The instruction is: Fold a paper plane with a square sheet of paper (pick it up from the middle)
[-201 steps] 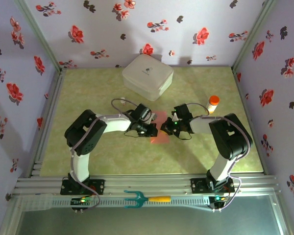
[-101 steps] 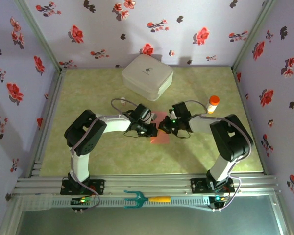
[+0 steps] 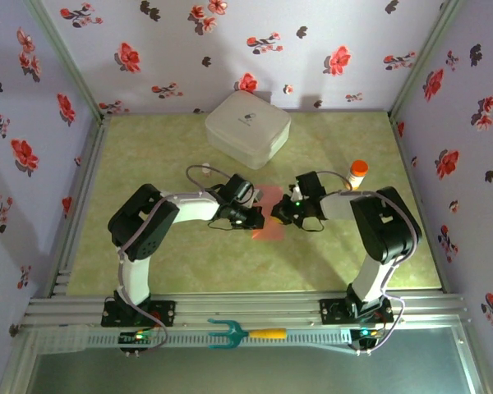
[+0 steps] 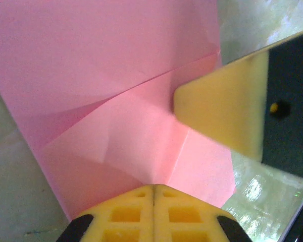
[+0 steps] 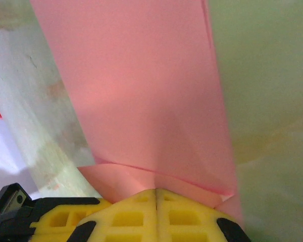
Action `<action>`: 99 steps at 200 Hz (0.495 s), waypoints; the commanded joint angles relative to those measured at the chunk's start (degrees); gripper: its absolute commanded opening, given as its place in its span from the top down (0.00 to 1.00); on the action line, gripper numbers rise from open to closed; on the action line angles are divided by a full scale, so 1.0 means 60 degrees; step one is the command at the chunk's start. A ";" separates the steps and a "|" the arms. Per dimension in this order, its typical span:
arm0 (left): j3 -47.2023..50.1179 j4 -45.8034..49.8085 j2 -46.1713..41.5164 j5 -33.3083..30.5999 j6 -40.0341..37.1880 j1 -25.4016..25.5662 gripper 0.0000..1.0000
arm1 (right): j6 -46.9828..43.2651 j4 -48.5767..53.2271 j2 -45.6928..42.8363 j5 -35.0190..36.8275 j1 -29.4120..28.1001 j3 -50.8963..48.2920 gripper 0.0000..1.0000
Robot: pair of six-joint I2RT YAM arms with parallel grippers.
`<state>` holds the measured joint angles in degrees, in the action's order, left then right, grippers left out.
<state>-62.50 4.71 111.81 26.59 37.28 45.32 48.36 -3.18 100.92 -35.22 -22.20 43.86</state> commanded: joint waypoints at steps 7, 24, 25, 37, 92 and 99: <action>0.0278 0.1138 0.0549 -0.0434 0.0010 -0.0020 1.00 | -0.0384 0.0342 0.0248 0.0891 0.0603 0.0046 1.00; 0.0280 0.1121 0.0566 -0.0406 0.0023 -0.0024 1.00 | -0.0362 0.0117 0.0274 0.0844 0.0855 -0.0047 1.00; 0.0280 0.1120 0.0567 -0.0412 0.0018 -0.0024 1.00 | -0.0358 0.0104 0.0274 0.0852 0.0864 -0.0053 1.00; 0.0280 0.1119 0.0584 -0.0383 0.0023 -0.0024 1.00 | -0.0284 -0.0152 0.0218 0.0881 0.1030 -0.0170 1.00; 0.0251 0.1135 0.0569 -0.0347 -0.0017 -0.0024 1.00 | -0.0139 -0.0686 -0.0363 0.0446 0.1244 -0.0195 0.98; 0.0265 0.1134 0.0548 -0.0346 -0.0017 -0.0020 1.00 | -0.0108 -0.0651 -0.0594 0.0420 0.1210 -0.0215 0.98</action>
<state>-62.52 4.56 111.92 26.65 37.36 45.32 47.57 -6.17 100.82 -33.95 -15.18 43.31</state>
